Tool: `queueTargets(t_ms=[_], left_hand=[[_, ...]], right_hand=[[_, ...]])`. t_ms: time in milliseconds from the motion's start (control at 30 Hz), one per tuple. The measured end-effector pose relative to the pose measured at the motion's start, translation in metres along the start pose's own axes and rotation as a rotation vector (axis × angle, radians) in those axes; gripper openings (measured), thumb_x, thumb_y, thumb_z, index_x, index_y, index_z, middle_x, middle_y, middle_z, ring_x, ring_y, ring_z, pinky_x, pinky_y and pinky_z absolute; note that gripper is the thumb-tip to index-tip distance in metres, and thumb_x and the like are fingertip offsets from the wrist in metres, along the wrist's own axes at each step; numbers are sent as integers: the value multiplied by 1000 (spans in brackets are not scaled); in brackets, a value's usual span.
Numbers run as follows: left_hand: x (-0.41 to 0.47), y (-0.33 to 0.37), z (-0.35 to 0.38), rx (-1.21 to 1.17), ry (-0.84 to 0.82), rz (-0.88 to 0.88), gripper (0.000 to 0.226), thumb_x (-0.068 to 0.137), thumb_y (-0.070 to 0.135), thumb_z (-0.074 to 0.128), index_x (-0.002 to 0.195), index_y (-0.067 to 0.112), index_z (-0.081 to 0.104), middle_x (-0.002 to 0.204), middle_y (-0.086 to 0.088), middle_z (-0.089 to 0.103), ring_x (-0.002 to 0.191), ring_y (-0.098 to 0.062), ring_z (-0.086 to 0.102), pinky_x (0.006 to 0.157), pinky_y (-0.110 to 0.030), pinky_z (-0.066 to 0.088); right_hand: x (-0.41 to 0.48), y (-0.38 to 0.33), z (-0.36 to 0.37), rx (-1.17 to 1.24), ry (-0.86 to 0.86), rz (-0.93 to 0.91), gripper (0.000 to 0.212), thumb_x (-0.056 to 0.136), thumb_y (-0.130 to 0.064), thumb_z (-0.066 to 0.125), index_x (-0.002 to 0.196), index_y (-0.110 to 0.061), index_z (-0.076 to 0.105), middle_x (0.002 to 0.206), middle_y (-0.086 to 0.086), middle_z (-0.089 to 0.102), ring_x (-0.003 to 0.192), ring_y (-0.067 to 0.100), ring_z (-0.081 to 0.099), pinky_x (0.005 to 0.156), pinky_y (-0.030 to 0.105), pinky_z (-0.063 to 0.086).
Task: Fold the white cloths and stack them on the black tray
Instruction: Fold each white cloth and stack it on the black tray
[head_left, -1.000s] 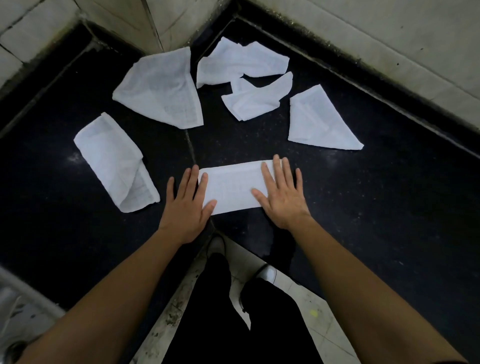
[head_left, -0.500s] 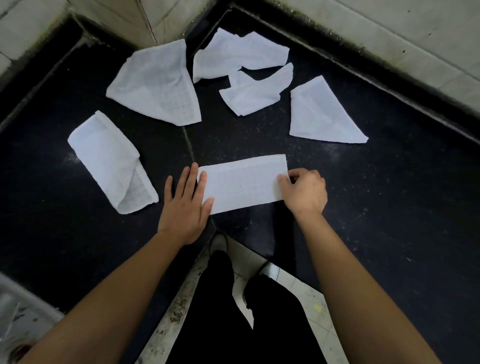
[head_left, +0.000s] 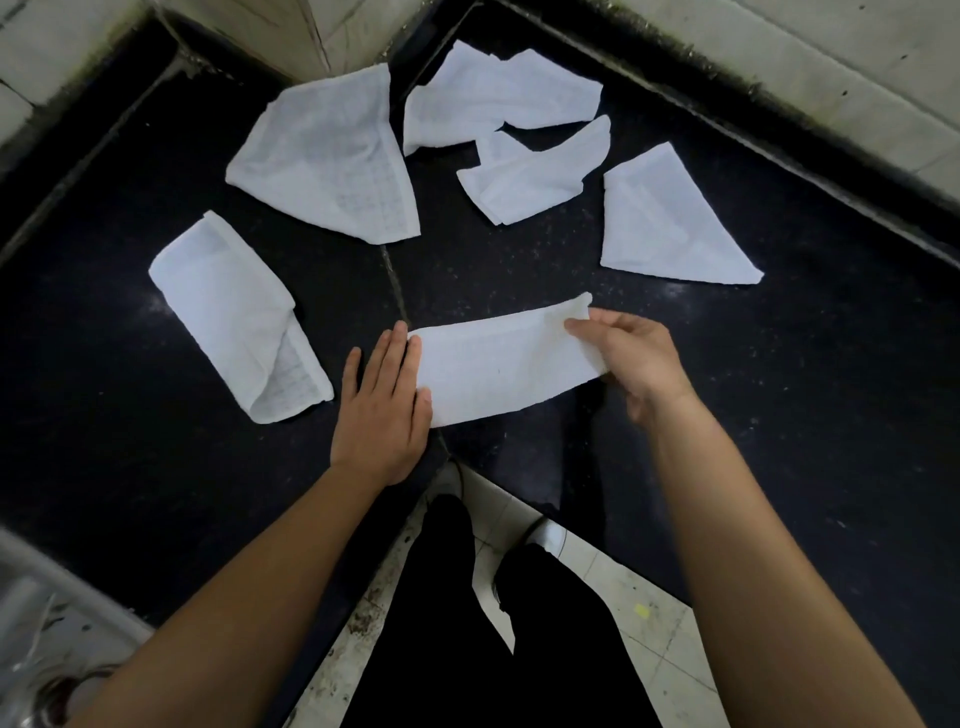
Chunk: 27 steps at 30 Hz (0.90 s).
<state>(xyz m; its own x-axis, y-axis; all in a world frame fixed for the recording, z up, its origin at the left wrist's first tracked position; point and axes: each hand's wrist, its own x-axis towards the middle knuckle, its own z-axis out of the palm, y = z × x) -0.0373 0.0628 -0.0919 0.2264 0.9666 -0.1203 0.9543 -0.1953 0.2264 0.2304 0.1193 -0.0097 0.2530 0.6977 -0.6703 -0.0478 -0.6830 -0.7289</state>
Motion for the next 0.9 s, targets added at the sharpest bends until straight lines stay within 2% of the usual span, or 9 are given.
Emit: queueTargets(t_ms=[100,233,367,467,600,667,767,833,900], left_hand=[[-3,-1,-2,-5,63,-111,61,97,29,30,153,5,30,163,-13,21,150,-27,21,121,-56,11],[-4,-2,-2,0,68,-163,62,90,28,31,147,6,41,161,-13,29,148,-30,27,119,-58,15],[-4,-3,-2,-6,53,-151,63,89,27,30,147,6,42,159,-11,34,148,-30,27,119,-58,18],[-3,-5,-1,-15,53,-155,62,90,27,31,147,7,43,159,-10,34,148,-29,27,118,-58,18],[-4,-7,1,-29,53,-149,61,91,26,30,148,7,41,159,-9,33,148,-28,26,119,-57,17],[-4,-7,1,-48,63,-144,61,91,25,30,148,7,41,159,-9,34,148,-29,27,119,-58,17],[-2,-7,0,-148,121,-171,57,93,22,29,147,6,41,157,-9,37,147,-26,29,119,-58,17],[-2,-6,-1,-244,177,-187,53,99,23,26,147,8,41,158,-7,36,146,-24,31,119,-56,15],[-4,-5,-3,-273,186,-157,52,103,28,23,149,11,39,160,-6,31,146,-21,30,119,-56,13]], right_hand=[[-11,4,34,-12,-51,-111,23,83,-19,80,106,-18,74,94,2,77,84,15,74,77,22,58],[-14,22,84,-393,-54,-287,23,84,-27,78,106,-27,74,79,-12,65,73,6,63,81,21,53],[-24,32,116,-593,-157,-320,28,89,-32,70,116,-26,70,82,-16,63,83,5,65,82,23,55],[-23,38,127,-649,-197,-315,32,91,-31,68,122,-24,69,83,-18,62,90,4,64,88,22,53],[-21,43,124,-613,-330,-256,43,91,-40,68,130,-22,65,103,-10,71,104,8,66,100,28,51],[-19,43,112,-517,-312,-272,33,95,-37,63,125,-23,68,101,-6,74,95,11,69,95,33,55],[-15,43,87,-525,-130,-524,25,99,-22,56,119,-21,70,103,-5,70,87,16,69,85,31,56],[-11,48,70,-693,-39,-754,29,101,-16,53,126,-14,66,119,0,64,100,17,64,89,32,53],[-5,56,59,-909,12,-966,36,102,-17,50,136,-10,59,140,7,54,122,24,55,101,38,47]])
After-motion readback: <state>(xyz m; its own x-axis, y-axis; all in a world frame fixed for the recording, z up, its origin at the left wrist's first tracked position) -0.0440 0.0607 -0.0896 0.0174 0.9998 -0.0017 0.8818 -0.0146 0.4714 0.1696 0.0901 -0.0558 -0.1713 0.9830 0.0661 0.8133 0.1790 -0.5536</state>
